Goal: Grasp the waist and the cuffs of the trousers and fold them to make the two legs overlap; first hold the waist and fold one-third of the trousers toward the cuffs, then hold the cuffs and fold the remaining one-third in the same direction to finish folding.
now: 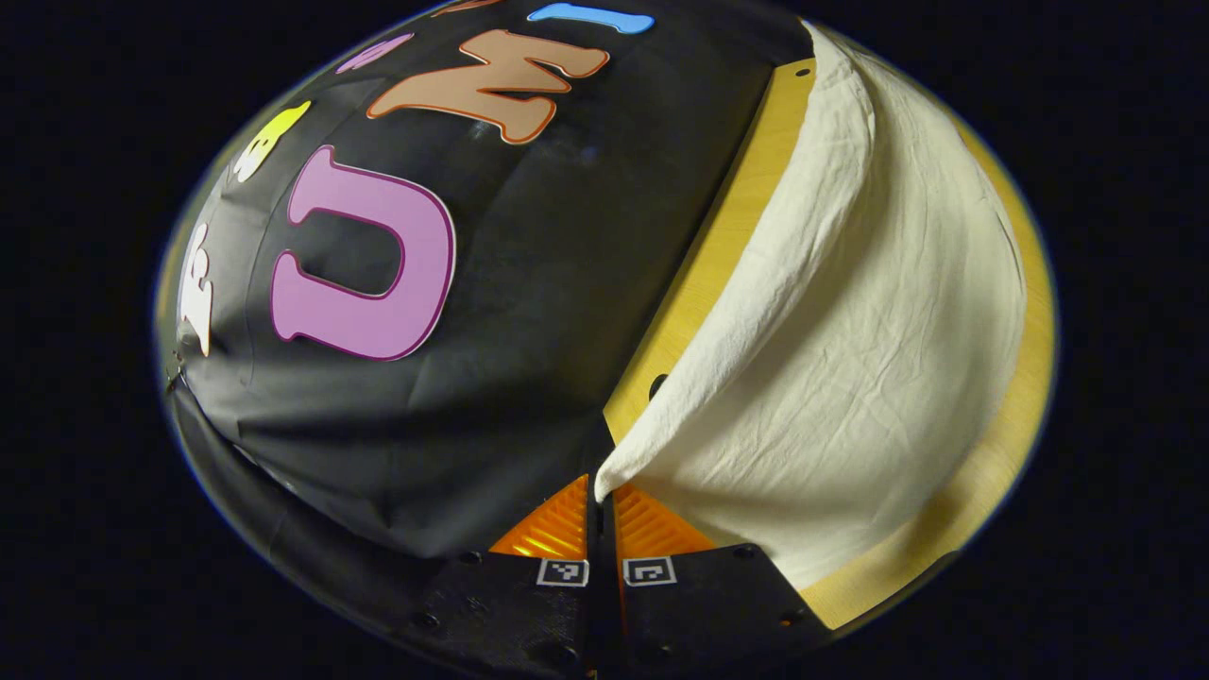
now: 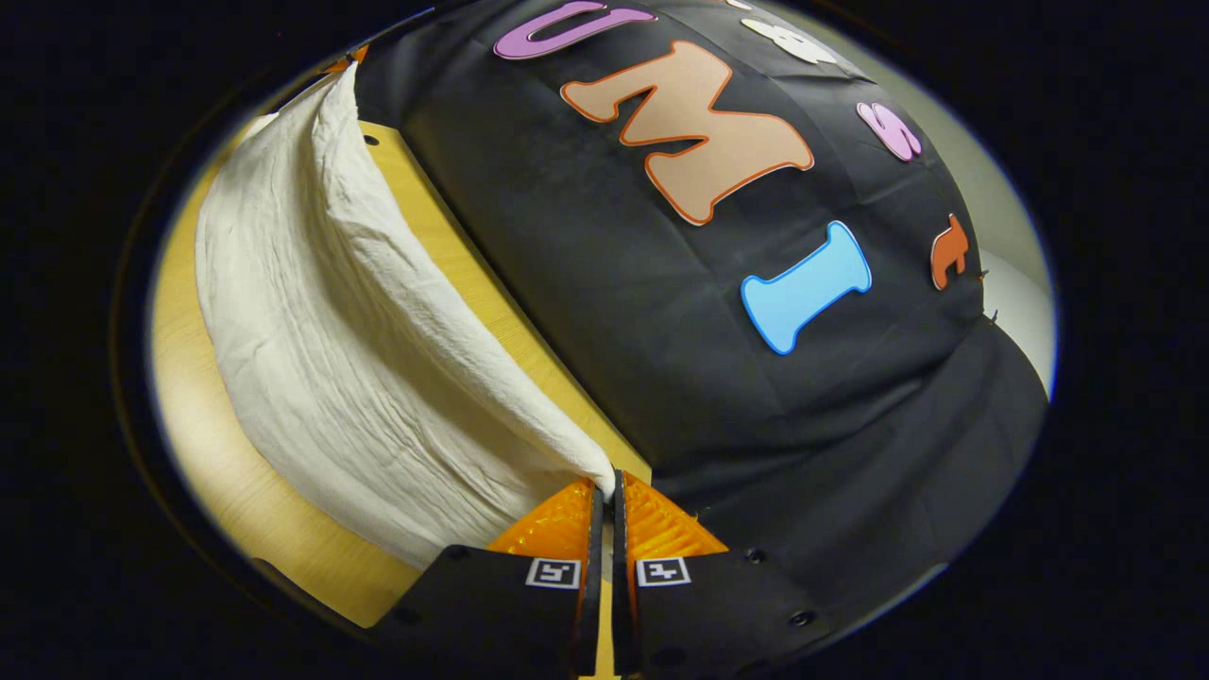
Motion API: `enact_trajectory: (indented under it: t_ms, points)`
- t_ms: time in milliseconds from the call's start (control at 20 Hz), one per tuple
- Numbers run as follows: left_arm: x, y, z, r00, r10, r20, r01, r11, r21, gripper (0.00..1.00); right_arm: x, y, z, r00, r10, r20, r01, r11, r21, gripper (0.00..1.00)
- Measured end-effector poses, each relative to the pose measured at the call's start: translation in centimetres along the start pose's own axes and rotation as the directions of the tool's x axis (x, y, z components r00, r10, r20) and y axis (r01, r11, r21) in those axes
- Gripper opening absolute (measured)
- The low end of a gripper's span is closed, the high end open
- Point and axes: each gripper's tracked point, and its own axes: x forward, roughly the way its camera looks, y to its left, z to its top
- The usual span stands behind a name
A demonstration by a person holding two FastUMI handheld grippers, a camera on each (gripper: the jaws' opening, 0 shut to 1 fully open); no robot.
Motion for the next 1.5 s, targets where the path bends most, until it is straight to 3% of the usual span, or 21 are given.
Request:
enact_trajectory:
  t_ms: [300, 400, 550, 650, 850, 900, 950, 1100, 1300, 1500]
  points:
    - [3.6, -2.2, -0.2, 1.000, -0.011, -0.006, 0.011, 1.000, -0.022, 0.00, 4.4, 2.7, 0.1, 0.998, 0.029, -0.047, -0.027, 0.998, 0.049, 0.05]
    - [4.9, -3.0, 0.1, 1.000, -0.020, 0.003, 0.020, 0.999, -0.031, 0.00, 5.7, 4.1, -0.2, 0.996, 0.051, -0.072, -0.046, 0.996, 0.080, 0.10]
    - [6.1, -4.0, 0.1, 1.000, -0.014, 0.001, 0.014, 0.999, -0.033, 0.00, 7.1, 5.7, -0.9, 0.993, 0.071, -0.097, -0.061, 0.993, 0.098, 0.09]
    - [6.7, -4.4, -0.1, 1.000, -0.013, -0.005, 0.013, 0.999, -0.048, 0.00, 7.4, 6.8, -1.6, 0.989, 0.094, -0.116, -0.080, 0.990, 0.119, 0.17]
    - [5.9, -5.8, -0.9, 0.998, -0.046, -0.030, 0.040, 0.987, -0.158, 0.97, 6.1, 6.6, -0.7, 0.991, 0.101, -0.090, -0.082, 0.976, 0.200, 0.82]
    - [5.4, -5.4, -0.7, 0.999, -0.035, -0.031, 0.029, 0.980, -0.195, 0.94, 5.8, 6.2, -0.1, 0.992, 0.097, -0.078, -0.077, 0.971, 0.228, 1.00]
    - [4.6, -5.1, -0.6, 0.999, -0.022, -0.027, 0.015, 0.972, -0.235, 0.94, 5.2, 5.8, 0.0, 0.993, 0.093, -0.071, -0.071, 0.960, 0.271, 0.98]
    - [2.2, -4.7, -0.1, 1.000, -0.001, -0.015, -0.005, 0.924, -0.381, 0.94, 3.5, 4.9, -0.4, 0.994, 0.088, -0.069, -0.050, 0.902, 0.428, 0.98]
    - [-1.0, -4.4, 1.7, 1.000, 0.013, 0.028, 0.006, 0.820, -0.572, 0.94, 1.4, 4.6, -2.9, 0.987, 0.109, -0.114, -0.024, 0.816, 0.578, 0.98]
    - [-2.5, -3.7, 3.4, 0.998, 0.018, 0.063, 0.030, 0.723, -0.690, 0.95, 0.3, 4.8, -6.0, 0.975, 0.130, -0.183, 0.027, 0.741, 0.671, 1.00]
